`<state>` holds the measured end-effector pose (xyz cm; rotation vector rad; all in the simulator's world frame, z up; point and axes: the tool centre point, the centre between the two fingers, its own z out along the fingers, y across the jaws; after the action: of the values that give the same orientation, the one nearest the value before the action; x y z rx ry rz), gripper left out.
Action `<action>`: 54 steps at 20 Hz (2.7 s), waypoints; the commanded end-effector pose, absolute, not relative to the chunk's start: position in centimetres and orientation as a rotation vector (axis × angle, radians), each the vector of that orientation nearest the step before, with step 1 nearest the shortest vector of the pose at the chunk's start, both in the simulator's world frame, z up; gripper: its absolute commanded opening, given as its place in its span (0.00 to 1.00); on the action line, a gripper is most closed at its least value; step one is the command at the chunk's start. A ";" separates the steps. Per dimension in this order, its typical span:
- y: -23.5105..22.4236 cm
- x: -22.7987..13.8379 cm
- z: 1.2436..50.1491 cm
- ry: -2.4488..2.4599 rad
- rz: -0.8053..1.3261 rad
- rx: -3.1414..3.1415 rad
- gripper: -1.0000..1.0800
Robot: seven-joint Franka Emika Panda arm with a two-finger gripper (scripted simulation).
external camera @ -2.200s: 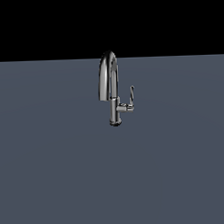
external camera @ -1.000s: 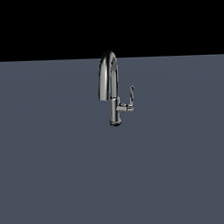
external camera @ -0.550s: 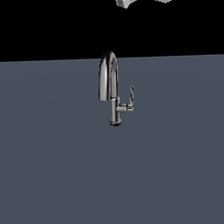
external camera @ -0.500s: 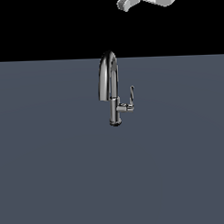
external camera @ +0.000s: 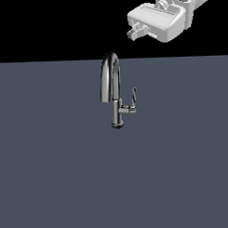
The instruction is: Turn on the faucet by rotating a designated handle.
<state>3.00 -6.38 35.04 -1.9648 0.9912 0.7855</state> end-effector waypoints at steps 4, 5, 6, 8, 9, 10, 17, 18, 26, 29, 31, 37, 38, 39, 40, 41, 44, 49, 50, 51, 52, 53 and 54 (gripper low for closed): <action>-7.8 5.3 30.9 1.081 0.863 -1.753 0.00; -8.0 5.7 30.1 1.097 0.877 -1.713 0.00; -8.2 6.1 29.3 1.112 0.890 -1.672 0.00; -8.6 6.7 27.5 1.143 0.916 -1.587 0.00; -8.8 7.0 26.6 1.158 0.929 -1.544 0.00; -8.9 7.3 25.7 1.172 0.941 -1.502 0.00; -9.4 8.5 20.2 1.248 1.005 -1.248 0.00; -9.4 8.6 19.6 1.255 1.012 -1.219 0.00; -9.1 8.9 16.3 1.290 1.042 -1.071 0.00; -9.1 8.9 16.0 1.294 1.046 -1.054 0.00; -9.0 8.9 16.0 1.293 1.045 -1.055 0.00; -9.0 8.9 16.1 1.291 1.044 -1.063 0.00; -9.0 8.9 16.2 1.291 1.044 -1.063 0.00; -9.0 8.7 16.2 1.291 1.044 -1.063 0.00; -8.9 8.4 16.2 1.291 1.044 -1.063 0.00; -8.9 8.2 16.2 1.291 1.044 -1.063 0.00; -8.7 7.4 16.3 1.291 1.044 -1.063 0.00; -8.4 6.1 16.5 1.291 1.044 -1.063 0.00; -8.4 5.9 16.5 1.291 1.044 -1.063 0.00; -8.3 5.6 16.5 1.291 1.044 -1.063 0.00; -8.3 5.3 16.6 1.291 1.044 -1.063 0.00; -8.2 5.0 16.6 1.291 1.044 -1.063 0.00; -8.1 4.8 16.6 1.291 1.044 -1.063 0.00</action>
<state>5.36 -8.44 16.37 -1.0605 1.2970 1.0358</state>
